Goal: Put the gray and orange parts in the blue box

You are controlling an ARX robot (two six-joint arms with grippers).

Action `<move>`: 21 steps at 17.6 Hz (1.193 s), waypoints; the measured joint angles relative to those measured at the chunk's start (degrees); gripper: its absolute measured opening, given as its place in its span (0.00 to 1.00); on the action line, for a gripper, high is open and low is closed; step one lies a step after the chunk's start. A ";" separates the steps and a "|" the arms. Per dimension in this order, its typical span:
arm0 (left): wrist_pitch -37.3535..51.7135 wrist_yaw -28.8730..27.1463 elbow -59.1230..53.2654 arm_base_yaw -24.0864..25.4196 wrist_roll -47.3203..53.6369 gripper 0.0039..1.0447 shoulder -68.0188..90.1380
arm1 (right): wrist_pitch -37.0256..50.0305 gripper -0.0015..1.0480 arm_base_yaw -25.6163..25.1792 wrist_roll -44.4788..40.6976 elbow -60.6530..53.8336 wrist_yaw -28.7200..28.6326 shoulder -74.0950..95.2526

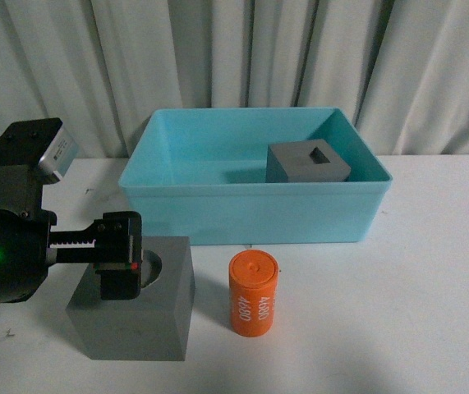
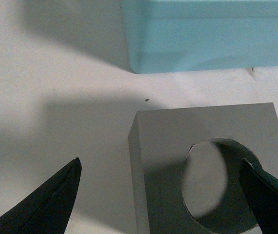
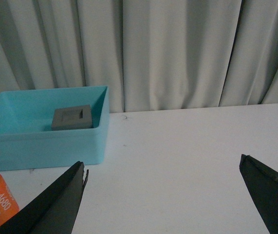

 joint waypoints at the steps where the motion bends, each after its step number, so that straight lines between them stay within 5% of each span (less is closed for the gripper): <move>1: 0.07 0.42 0.17 0.33 0.70 0.94 0.74 | 0.00 0.94 0.00 0.00 0.00 0.00 -0.02; 6: 0.15 1.68 0.66 0.92 4.59 0.93 2.75 | 0.00 0.94 0.00 0.00 0.00 0.00 -0.02; 14: -1.99 2.45 1.03 -0.28 5.07 0.22 2.23 | 0.00 0.94 0.00 0.00 0.00 0.00 -0.02; 21: -11.56 2.49 13.33 3.91 -1.33 0.19 -9.01 | 0.00 0.94 0.00 0.00 0.00 0.00 -0.02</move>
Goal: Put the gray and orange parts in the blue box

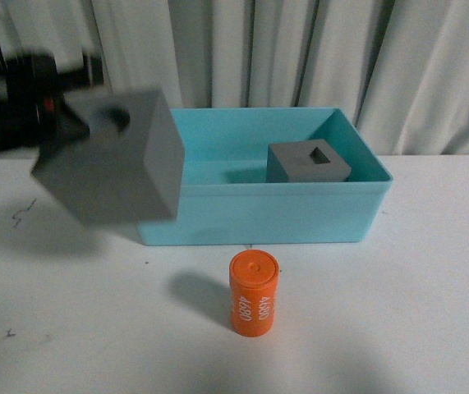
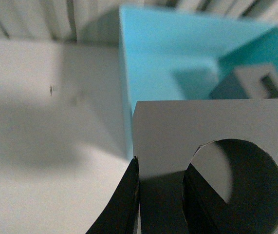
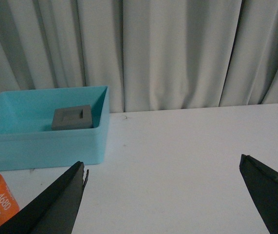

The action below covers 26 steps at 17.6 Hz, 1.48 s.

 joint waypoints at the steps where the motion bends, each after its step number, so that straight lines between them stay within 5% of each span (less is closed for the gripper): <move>1: 0.22 -0.63 3.23 0.20 -1.03 0.19 -0.83 | 0.00 0.94 0.00 0.00 0.00 0.00 0.00; 26: 5.09 -8.26 17.16 -4.98 3.15 0.18 22.91 | 0.00 0.94 0.00 0.00 0.00 0.00 0.00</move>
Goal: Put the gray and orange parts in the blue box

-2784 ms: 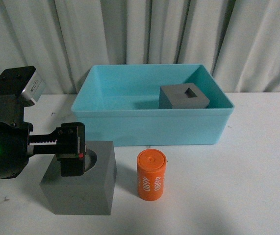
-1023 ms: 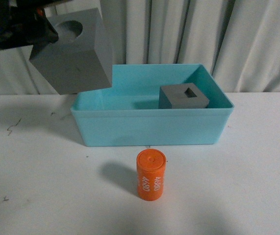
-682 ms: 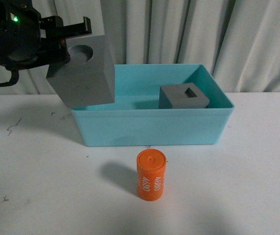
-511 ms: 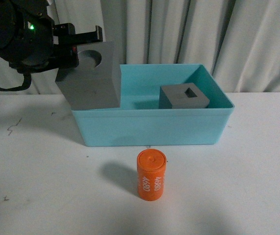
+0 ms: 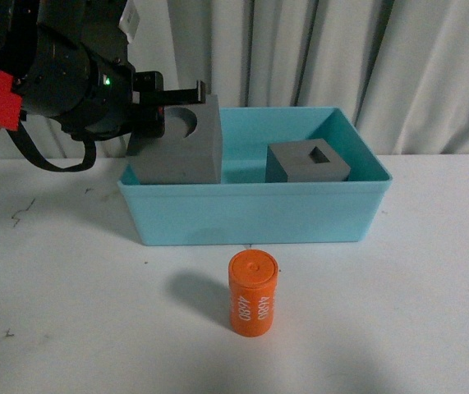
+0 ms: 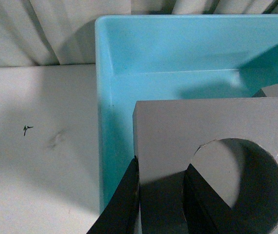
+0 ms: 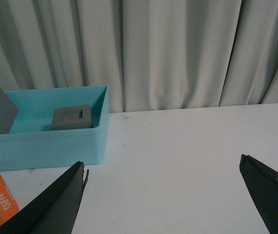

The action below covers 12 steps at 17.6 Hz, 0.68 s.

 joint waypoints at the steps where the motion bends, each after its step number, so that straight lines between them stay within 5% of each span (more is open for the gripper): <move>1: -0.02 -0.11 0.31 0.00 0.26 0.18 0.55 | 0.00 0.94 0.00 0.00 0.00 0.00 0.00; 12: 0.07 -0.55 2.03 1.22 2.84 0.18 3.96 | 0.00 0.94 0.00 0.00 0.00 0.00 0.00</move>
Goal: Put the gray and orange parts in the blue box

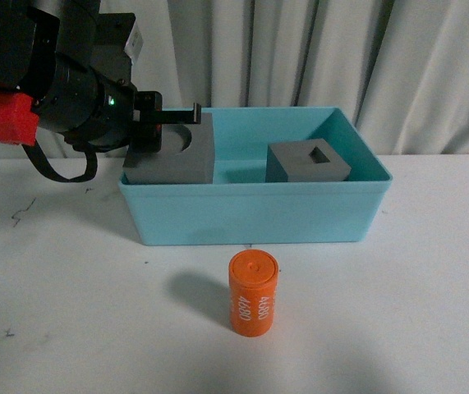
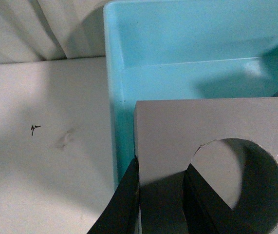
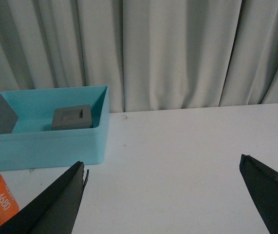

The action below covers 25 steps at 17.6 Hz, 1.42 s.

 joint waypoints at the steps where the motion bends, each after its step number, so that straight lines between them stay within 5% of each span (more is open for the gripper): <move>1: 0.00 0.00 0.00 0.11 0.22 0.18 0.00 | 0.00 0.94 0.00 0.00 0.00 0.00 0.00; 3: -0.02 0.04 0.00 0.35 0.42 0.20 0.00 | 0.00 0.94 0.00 0.00 0.00 0.00 0.00; 5: -1.03 1.36 0.00 0.81 0.28 0.54 -0.98 | 0.00 0.94 0.00 0.00 0.00 0.00 0.00; 10: -4.52 5.66 -2.95 0.92 -3.93 0.95 -12.68 | 0.00 0.94 0.00 0.00 0.00 0.00 0.00; 16: -19.37 18.34 -23.63 1.38 -20.02 0.94 -51.39 | 0.00 0.94 0.00 0.00 0.00 0.02 0.00; 22: -42.47 21.53 -44.72 13.79 -20.79 0.94 -82.47 | 0.00 0.94 0.00 0.00 0.00 0.00 0.00; 24: -38.36 21.03 -45.81 14.36 -19.12 0.92 -86.47 | 0.02 0.94 0.00 0.00 0.00 0.00 0.02; 25: -27.10 16.70 -50.29 14.95 -15.10 0.85 -91.14 | 0.04 0.94 0.00 -0.04 0.00 -0.07 0.00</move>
